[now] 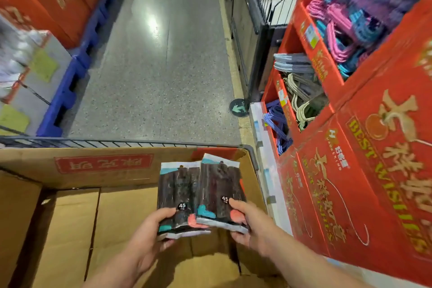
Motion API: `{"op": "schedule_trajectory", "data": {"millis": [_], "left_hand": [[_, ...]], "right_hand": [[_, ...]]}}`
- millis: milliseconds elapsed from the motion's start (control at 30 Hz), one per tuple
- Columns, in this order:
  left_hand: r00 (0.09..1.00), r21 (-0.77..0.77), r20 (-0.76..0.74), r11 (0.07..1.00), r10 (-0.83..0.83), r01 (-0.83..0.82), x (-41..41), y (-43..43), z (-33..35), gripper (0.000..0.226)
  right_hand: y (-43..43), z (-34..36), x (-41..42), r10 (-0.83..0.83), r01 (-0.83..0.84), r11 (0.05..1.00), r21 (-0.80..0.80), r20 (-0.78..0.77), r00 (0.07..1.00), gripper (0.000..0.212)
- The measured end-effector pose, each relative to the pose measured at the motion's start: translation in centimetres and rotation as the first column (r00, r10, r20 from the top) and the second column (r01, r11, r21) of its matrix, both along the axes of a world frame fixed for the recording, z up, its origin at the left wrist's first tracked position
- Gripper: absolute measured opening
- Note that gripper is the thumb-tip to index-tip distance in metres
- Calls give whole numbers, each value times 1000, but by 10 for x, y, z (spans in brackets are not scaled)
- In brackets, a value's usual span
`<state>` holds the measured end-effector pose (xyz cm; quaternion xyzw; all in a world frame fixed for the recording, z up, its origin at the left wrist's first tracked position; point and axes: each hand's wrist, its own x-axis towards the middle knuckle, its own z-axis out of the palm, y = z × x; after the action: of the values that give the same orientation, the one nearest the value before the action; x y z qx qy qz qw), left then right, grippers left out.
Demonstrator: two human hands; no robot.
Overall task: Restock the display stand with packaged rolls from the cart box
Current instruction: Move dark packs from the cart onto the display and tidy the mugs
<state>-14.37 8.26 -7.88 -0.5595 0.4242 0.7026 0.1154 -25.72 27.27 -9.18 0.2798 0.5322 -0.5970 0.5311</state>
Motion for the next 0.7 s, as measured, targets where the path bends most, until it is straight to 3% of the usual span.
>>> {"op": "schedule_trajectory", "data": {"millis": [100, 267, 467, 533, 600, 700], "left_hand": [[995, 1, -91, 999, -50, 50, -11, 27, 28, 8], [950, -89, -168, 964, -262, 250, -18, 93, 54, 9], [868, -105, -184, 887, -461, 449, 6, 191, 62, 75], [836, -103, -178, 855, -519, 508, 26, 242, 74, 48], [795, -122, -173, 813, -582, 569, 45, 290, 78, 17], [734, -164, -224, 767, -641, 620, 67, 360, 80, 6]], "right_hand": [[38, 21, 4, -143, 144, 988, -54, 19, 990, 18], [123, 35, 35, -295, 292, 955, -56, -71, 953, 39], [246, 52, 114, -393, 401, 916, -22, -252, 884, 35], [297, 62, 153, -445, 466, 885, -2, -300, 844, 26], [346, 65, 192, -479, 512, 859, 12, -338, 810, 33], [412, 72, 246, -551, 603, 798, -1, -410, 727, 43]]}}
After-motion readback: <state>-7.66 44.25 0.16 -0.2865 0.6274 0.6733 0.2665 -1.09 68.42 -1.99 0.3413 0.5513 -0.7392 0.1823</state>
